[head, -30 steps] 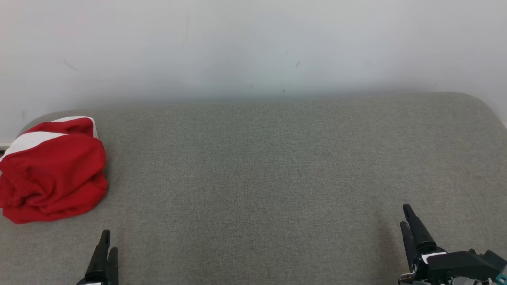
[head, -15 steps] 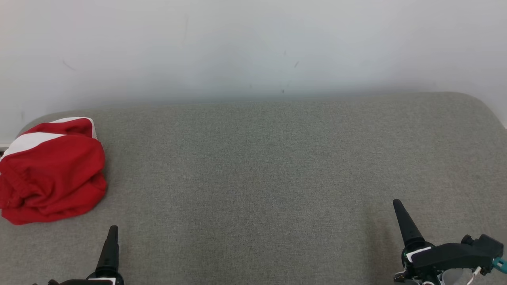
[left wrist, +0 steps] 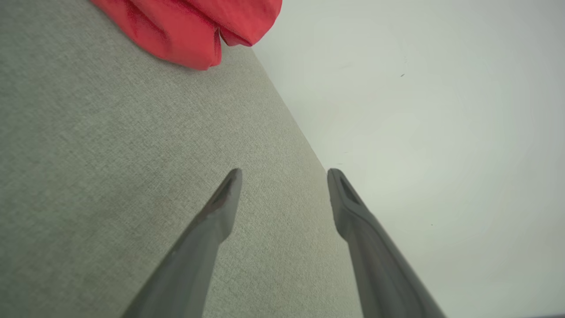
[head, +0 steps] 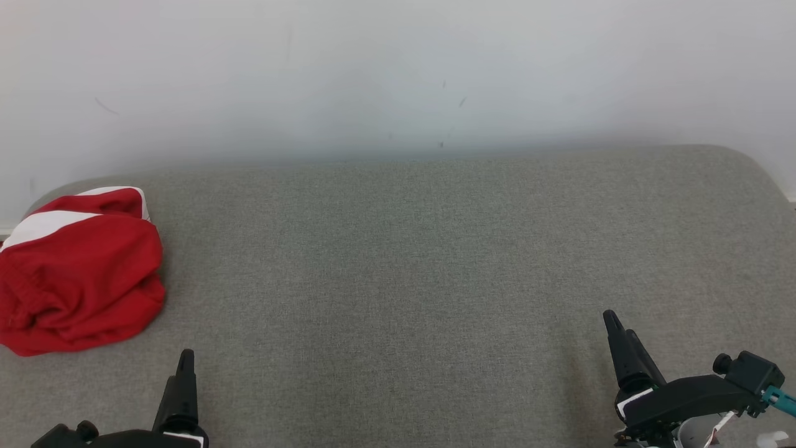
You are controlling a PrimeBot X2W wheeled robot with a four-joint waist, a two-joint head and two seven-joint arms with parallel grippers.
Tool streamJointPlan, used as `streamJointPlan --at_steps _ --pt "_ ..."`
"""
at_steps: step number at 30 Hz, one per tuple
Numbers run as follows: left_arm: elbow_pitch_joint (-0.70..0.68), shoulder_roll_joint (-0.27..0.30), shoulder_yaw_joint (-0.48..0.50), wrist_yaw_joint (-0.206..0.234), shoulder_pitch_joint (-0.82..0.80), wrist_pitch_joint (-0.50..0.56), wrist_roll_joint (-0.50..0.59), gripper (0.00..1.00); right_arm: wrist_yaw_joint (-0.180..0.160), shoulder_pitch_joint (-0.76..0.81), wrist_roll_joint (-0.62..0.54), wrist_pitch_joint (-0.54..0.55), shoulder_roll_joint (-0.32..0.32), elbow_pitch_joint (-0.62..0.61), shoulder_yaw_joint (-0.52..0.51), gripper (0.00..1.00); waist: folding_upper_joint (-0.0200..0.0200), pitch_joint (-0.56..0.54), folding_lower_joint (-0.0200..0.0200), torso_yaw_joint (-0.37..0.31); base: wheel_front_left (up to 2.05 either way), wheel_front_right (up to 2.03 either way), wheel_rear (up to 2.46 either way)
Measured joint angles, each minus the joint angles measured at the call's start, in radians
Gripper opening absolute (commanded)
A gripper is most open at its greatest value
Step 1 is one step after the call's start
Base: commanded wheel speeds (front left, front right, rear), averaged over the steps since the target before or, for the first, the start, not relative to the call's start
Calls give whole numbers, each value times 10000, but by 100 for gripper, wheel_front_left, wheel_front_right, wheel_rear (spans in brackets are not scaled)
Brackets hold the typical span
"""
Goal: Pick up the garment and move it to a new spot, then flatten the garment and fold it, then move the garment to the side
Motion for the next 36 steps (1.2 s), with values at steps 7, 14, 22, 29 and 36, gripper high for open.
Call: streamJointPlan --at_steps 7,14,22,29,36 --pt "-6 0 8 171 4 -270 1406 100 -194 -4 -1045 -297 -198 -173 305 100 0 -29 0 -43 0 0 0" --pt "-90 -4 -8 355 7 -502 2874 100 -418 -8 -2119 -506 -441 -244 591 100 0 -75 0 -89 0 0 0" --pt "-253 -6 -98 525 25 -504 4383 100 -617 -5 -3141 -522 -585 -328 805 100 0 -121 0 -135 0 0 0" --pt "-280 -10 -161 665 74 -472 5436 100 -798 6 -3837 -518 -681 -382 934 100 0 -139 0 -161 0 0 0" --pt "-422 -31 -251 861 229 -366 6571 100 -970 12 -4788 -506 -803 -476 1145 100 0 -140 0 -198 0 0 0"
